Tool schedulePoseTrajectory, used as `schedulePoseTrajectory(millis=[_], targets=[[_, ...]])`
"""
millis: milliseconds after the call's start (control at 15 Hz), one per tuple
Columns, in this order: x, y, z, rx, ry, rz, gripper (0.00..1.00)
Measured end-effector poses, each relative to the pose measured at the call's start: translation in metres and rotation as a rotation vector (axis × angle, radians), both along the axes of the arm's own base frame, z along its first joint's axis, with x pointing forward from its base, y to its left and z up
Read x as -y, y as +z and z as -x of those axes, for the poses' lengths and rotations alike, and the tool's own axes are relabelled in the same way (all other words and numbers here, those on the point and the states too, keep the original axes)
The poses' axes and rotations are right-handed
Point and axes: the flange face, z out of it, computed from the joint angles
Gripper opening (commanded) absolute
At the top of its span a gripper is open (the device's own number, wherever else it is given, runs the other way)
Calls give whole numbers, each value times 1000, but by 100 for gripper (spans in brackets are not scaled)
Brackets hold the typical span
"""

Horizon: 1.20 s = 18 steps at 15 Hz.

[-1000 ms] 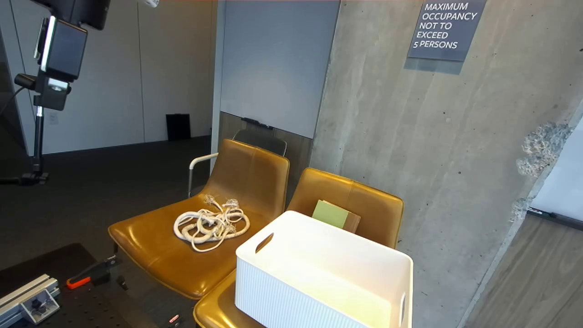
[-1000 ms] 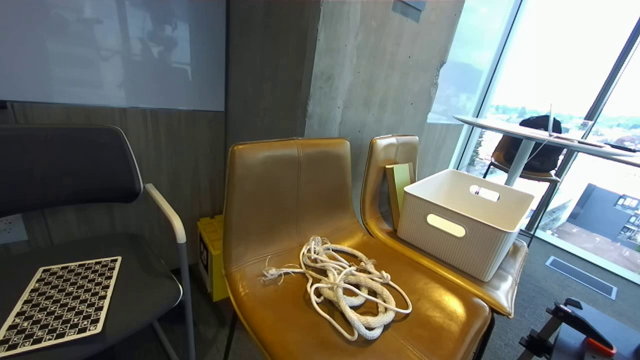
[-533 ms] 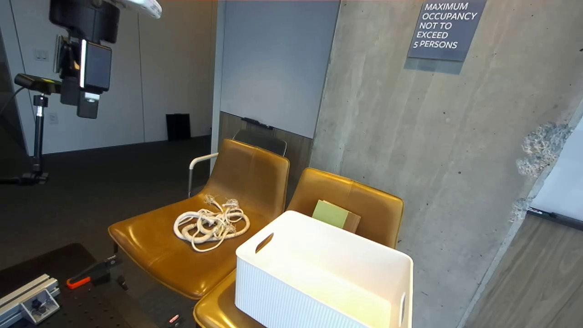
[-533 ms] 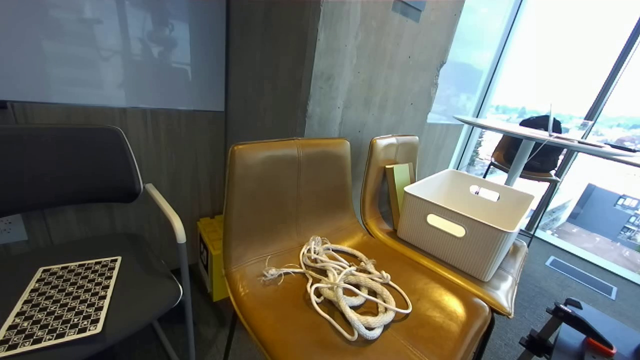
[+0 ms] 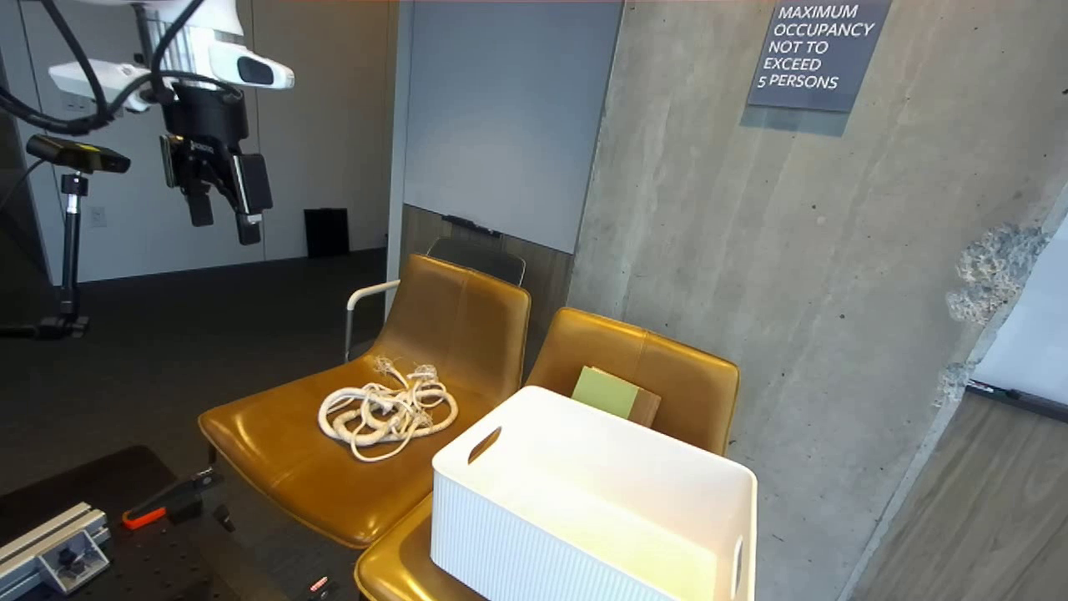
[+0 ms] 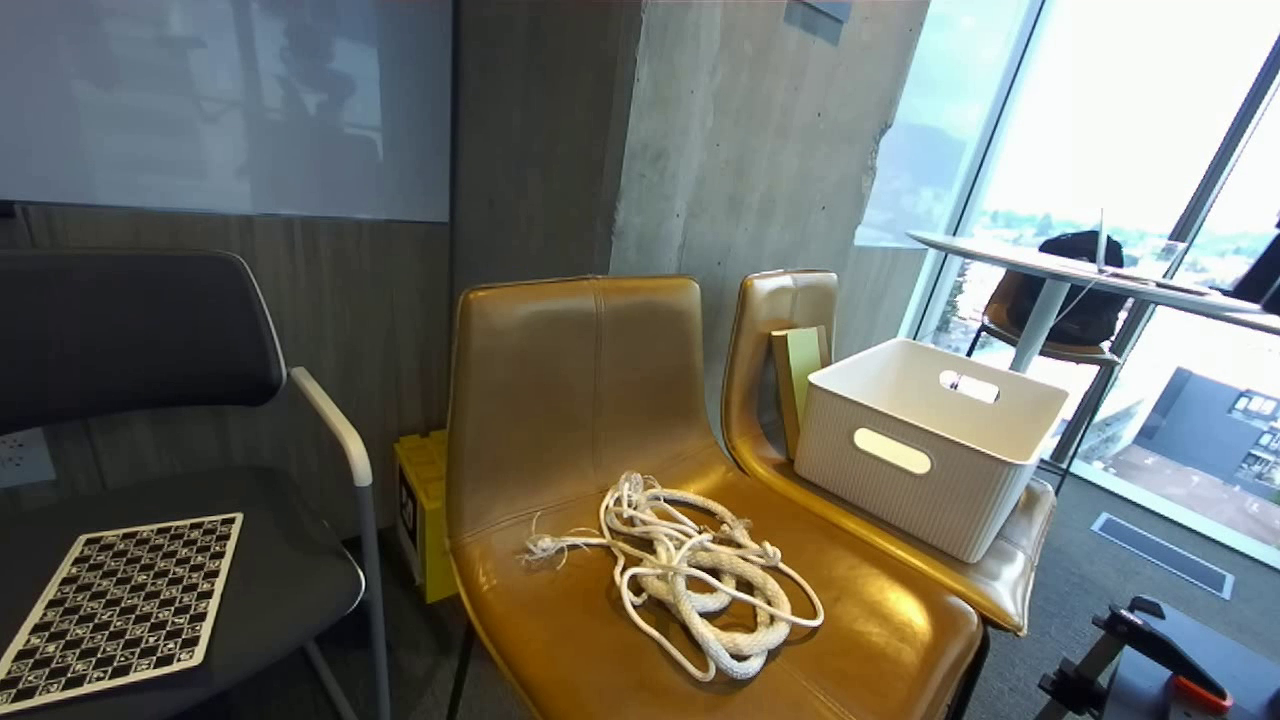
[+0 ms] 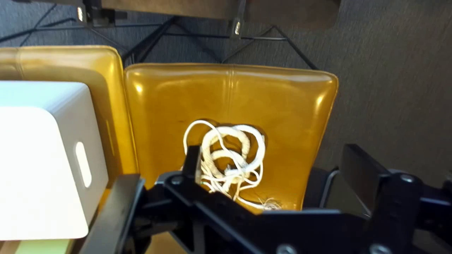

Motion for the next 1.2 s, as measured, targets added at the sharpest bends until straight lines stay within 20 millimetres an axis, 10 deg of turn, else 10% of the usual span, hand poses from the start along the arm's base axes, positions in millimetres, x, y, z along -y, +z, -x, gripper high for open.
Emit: schedulePoseTrajectory(millis=[333,933,1200], targets=[[-53,-57,-61,72,76,-19,100],[-55,-240,-167,-84,75,9,100],[-74,-284,-195,-111,71,4,100]])
